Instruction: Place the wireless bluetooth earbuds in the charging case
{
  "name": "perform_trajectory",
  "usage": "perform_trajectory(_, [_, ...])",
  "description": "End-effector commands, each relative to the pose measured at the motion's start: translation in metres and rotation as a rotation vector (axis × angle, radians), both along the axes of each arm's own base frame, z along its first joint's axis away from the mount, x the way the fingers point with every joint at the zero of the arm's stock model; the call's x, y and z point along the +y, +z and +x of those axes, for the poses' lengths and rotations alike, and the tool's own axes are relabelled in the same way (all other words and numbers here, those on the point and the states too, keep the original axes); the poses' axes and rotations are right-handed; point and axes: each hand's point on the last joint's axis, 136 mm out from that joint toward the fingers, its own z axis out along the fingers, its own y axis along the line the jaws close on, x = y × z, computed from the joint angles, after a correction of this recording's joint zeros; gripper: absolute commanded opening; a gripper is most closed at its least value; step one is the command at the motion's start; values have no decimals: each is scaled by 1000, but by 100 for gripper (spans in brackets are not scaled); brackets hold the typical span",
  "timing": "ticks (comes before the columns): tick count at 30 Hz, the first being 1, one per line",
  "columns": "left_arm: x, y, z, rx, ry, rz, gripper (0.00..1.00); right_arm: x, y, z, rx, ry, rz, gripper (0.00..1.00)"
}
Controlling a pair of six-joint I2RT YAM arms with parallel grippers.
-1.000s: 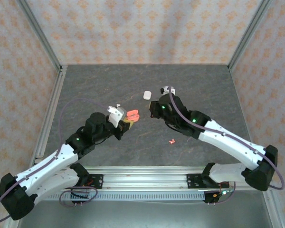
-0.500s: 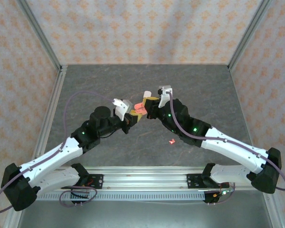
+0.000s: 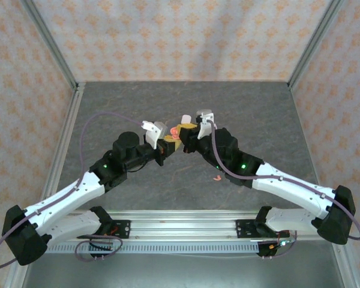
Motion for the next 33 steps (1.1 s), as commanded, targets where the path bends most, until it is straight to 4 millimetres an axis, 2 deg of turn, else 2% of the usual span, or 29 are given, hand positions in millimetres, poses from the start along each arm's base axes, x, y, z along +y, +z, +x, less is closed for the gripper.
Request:
perform_trajectory(1, [-4, 29, 2, -54, 4, -61, 0, 7, 8, -6, -38, 48, 18, 11])
perform_trajectory(19, [-6, 32, 6, -59, 8, -52, 0, 10, -8, -19, -24, 122, -32, 11])
perform_trajectory(25, [-6, 31, 7, -59, 6, -45, 0, 16, -12, -25, 2, 172, -44, 16])
perform_trajectory(33, [-8, 31, 6, -58, 0, -42, 0, 17, -14, -23, 63, 160, -67, 26])
